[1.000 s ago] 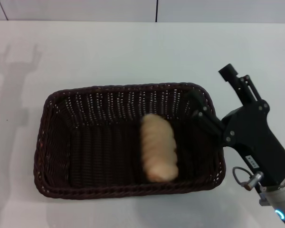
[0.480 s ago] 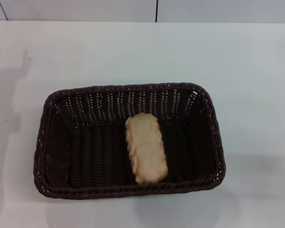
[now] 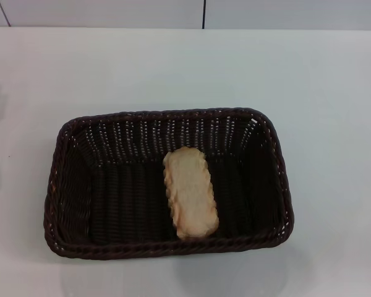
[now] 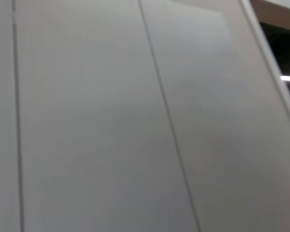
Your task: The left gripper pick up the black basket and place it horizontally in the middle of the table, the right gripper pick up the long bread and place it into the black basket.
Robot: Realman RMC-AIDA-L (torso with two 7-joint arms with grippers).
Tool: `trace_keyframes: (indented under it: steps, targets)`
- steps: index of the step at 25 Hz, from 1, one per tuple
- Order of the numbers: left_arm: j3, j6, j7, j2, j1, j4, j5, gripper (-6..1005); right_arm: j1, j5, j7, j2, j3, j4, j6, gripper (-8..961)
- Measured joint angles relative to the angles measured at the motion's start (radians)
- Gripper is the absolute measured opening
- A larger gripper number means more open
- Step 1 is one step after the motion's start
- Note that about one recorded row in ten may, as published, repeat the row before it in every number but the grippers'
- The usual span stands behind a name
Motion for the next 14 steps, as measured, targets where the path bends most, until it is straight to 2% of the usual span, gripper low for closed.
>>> trace_keyframes:
  steps: [5,14]
  targets:
    - [-0.012,0.007,-0.053,0.002,0.019,0.040,-0.071,793,0.000,0.023,0.003,0.000,-0.009,-0.002,0.004,833]
    - [-0.026,0.025,-0.053,0.000,0.010,0.107,-0.075,793,0.014,0.019,0.003,-0.001,-0.009,-0.002,0.005,833]
